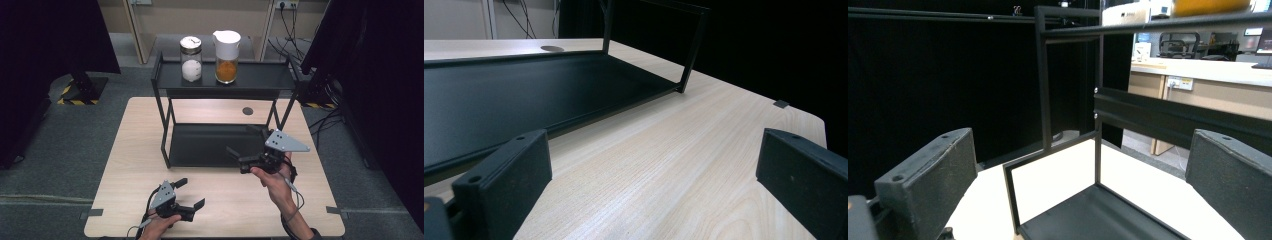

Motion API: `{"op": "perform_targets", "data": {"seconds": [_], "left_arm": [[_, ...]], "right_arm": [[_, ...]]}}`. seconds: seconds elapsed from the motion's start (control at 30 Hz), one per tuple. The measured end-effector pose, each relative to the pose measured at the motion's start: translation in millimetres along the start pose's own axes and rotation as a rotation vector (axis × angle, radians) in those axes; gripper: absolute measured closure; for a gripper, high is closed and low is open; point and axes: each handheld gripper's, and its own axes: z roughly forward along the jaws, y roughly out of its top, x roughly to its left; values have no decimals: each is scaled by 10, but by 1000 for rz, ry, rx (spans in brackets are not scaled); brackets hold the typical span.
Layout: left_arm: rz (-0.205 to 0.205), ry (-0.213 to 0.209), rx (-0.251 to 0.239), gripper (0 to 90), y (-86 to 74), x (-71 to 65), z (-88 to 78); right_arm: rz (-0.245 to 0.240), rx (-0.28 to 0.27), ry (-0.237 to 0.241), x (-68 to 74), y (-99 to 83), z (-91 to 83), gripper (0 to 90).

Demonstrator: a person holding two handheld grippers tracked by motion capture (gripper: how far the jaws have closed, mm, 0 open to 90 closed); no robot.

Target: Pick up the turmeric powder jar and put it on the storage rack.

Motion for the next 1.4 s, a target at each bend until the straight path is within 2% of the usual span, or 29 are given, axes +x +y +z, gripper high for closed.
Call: {"op": "perform_targets", "data": {"seconds": [0.4,0.77,1.4], "left_arm": [[0,1,0,7,-1,-1,0],[1,5,-7,7,-1,-4,-6],[-1,9,-8,7,-1,1,-8]], "right_arm": [[18,19,5,70,-336,-66,4],[-8,49,5,201,-520,-109,4],[35,111,16,272,-921,-121,4]]}}
